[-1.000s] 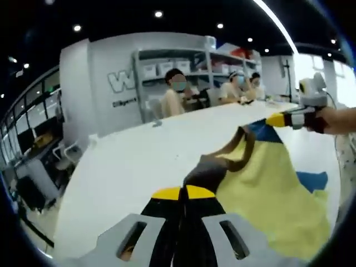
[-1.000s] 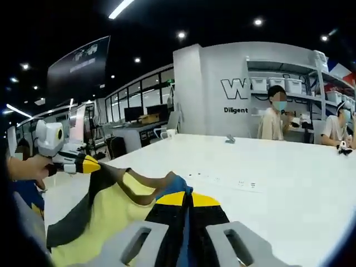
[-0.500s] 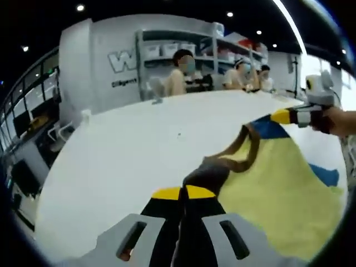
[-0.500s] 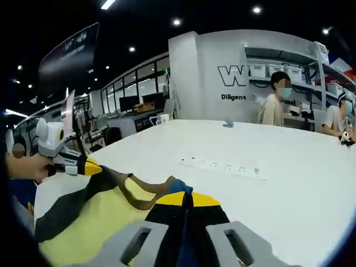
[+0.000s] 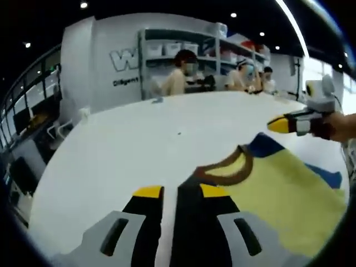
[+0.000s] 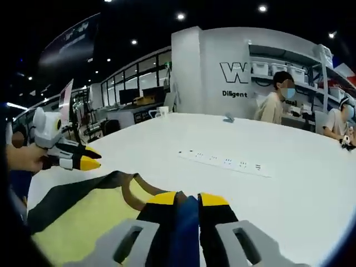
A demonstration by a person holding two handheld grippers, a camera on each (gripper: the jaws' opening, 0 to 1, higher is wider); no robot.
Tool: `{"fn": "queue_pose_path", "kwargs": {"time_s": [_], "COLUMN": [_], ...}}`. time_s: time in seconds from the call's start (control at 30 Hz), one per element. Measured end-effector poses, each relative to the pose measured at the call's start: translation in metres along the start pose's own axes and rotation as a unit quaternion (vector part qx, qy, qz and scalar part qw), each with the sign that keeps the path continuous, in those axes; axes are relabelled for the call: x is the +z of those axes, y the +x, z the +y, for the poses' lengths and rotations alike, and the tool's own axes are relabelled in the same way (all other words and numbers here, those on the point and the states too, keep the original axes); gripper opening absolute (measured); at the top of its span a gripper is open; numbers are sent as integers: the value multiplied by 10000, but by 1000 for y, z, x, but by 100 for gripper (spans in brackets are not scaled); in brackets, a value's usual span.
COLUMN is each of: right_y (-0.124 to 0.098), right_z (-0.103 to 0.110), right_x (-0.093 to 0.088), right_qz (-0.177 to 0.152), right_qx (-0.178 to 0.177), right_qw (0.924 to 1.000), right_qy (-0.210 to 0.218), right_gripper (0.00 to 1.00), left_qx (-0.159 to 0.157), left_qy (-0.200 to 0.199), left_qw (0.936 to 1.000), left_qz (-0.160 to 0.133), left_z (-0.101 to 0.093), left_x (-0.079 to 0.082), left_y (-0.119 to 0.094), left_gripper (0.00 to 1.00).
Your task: Fold the garment on the visible template until the final outline fits inside the template.
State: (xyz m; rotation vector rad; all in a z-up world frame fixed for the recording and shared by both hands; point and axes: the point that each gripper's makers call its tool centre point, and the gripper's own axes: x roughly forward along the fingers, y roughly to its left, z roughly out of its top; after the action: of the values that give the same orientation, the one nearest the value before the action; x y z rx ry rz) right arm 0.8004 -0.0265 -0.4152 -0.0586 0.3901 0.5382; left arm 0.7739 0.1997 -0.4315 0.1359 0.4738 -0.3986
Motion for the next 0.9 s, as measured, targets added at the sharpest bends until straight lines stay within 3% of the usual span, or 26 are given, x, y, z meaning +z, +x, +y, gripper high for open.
{"fn": "queue_pose_path", "kwargs": {"time_s": [0.07,0.2,0.43,0.6,0.9], "right_y": [-4,-18,-25,-34,-63], "right_z": [0,5,7,10,10], "right_x": [-1,5,10,1,-8], "right_qz": [23,-44,-83,151,241], "right_qx": [-38,0,-13,-41,-57], "right_qw": [10000,10000,9999,9999,9997], "right_qy": [50,67,84,67,41], "right_gripper": [17,17,24,40,39], "left_qx": [-238,-309,-325,-366,-775], "left_qy": [117,396,502,383,487], "left_qw": [9994,9987,9980,9981,9944], "left_qz": [-214,-77,180,320,533], "left_z": [-8,-17,-18,-31,-70], "left_x": [8,10,-3,-17,-45], "left_y": [-1,-24,-36,-54,-93], "left_gripper": [34,49,55,57,58]}}
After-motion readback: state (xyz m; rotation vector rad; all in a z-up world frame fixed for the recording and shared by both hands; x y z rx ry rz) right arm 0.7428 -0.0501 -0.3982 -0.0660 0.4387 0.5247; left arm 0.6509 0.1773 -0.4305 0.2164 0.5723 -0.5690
